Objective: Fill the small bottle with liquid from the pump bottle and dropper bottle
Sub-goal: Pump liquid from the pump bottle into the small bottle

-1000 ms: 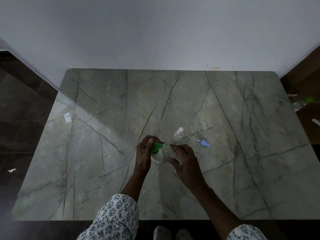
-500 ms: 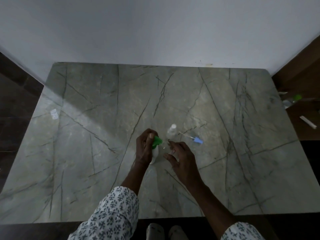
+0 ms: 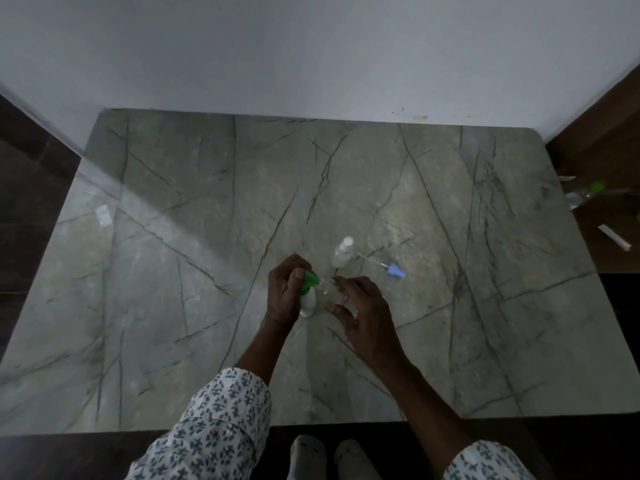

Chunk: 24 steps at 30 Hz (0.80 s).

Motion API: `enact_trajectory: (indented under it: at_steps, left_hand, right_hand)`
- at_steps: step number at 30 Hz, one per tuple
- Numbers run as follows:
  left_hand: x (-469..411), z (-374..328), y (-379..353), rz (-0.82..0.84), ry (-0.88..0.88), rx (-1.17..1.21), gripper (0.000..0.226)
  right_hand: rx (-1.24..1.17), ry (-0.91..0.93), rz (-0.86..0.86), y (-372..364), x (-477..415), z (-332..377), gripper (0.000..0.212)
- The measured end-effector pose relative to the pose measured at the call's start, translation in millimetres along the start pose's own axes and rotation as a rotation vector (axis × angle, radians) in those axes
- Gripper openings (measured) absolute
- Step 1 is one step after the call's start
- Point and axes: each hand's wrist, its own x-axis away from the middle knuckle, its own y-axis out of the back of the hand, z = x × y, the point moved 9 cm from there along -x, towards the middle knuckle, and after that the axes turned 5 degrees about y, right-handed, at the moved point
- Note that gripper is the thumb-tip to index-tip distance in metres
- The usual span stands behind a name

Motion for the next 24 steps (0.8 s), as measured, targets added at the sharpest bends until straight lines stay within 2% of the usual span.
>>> enact_trajectory:
  at_steps: [4, 8, 13, 19, 21, 24]
  left_hand:
    - [0.5, 2.8, -0.1, 0.021, 0.018, -0.008, 0.073]
    - [-0.6, 4.3, -1.3, 0.051, 0.041, -0.013, 0.053]
    - [1.5, -4.1, -2.0, 0.076, -0.024, -0.033, 0.076]
    - [-0.4, -2.5, -1.2, 0.071, -0.034, -0.033, 0.079]
    - [0.2, -1.3, -0.6, 0.051, -0.018, -0.033, 0.076]
    - [-0.3, 2.9, -0.6, 0.034, 0.016, -0.042, 0.057]
  right_hand:
    - [0.038, -0.001, 0.013, 2.8, -1.9, -1.3, 0.050]
    - [0.040, -0.003, 0.034, 1.3, -4.4, -2.8, 0.051]
    - [-0.053, -0.021, 0.018, 0.0, -8.7, -2.6, 0.042]
    - [-0.119, -0.013, 0.003, -1.5, -15.9, 2.4, 0.041]
    - [-0.118, -0.019, -0.004, -2.0, -15.8, 1.8, 0.041]
    - [-0.114, -0.021, -0.017, -1.9, -16.1, 1.8, 0.041]
